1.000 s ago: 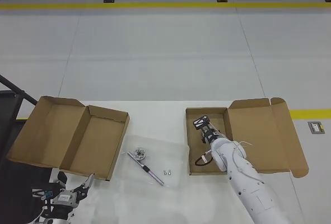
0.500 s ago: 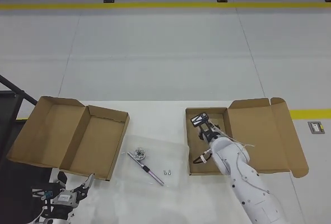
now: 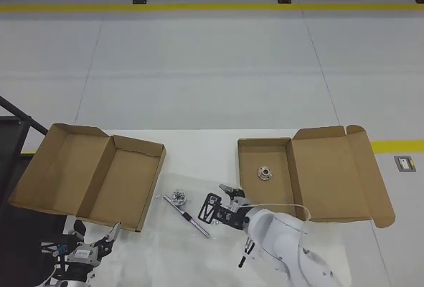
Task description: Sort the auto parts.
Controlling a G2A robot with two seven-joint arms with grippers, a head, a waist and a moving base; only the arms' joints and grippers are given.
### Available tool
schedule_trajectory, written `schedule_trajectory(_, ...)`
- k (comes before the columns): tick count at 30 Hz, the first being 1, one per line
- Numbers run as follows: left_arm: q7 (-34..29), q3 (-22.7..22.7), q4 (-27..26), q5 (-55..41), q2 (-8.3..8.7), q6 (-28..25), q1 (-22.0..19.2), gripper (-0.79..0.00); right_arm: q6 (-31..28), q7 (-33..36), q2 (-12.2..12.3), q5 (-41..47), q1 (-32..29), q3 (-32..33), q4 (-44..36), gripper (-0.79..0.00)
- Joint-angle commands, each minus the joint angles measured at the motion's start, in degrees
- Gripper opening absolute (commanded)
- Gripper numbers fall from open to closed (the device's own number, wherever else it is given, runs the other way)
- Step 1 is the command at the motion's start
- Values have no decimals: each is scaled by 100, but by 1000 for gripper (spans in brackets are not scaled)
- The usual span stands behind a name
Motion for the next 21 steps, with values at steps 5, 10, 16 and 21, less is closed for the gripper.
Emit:
schedule_trajectory(5, 0, 0, 0, 0, 0, 0, 0, 0, 454, 611, -243, 466, 491, -672, 804, -37)
schedule_trajectory(10, 0, 0, 0, 0, 0, 0, 0, 0, 1067, 888, -482, 670, 974, -1106, 1450, 0)
schedule_trajectory(16, 0, 0, 0, 0, 0, 0, 0, 0, 1094, 1037, -527, 623, 1086, -1206, 1521, 0)
schedule_trajectory(21, 0, 0, 0, 0, 0, 0, 0, 0, 1082, 942, -533, 621, 1061, -1230, 1525, 0)
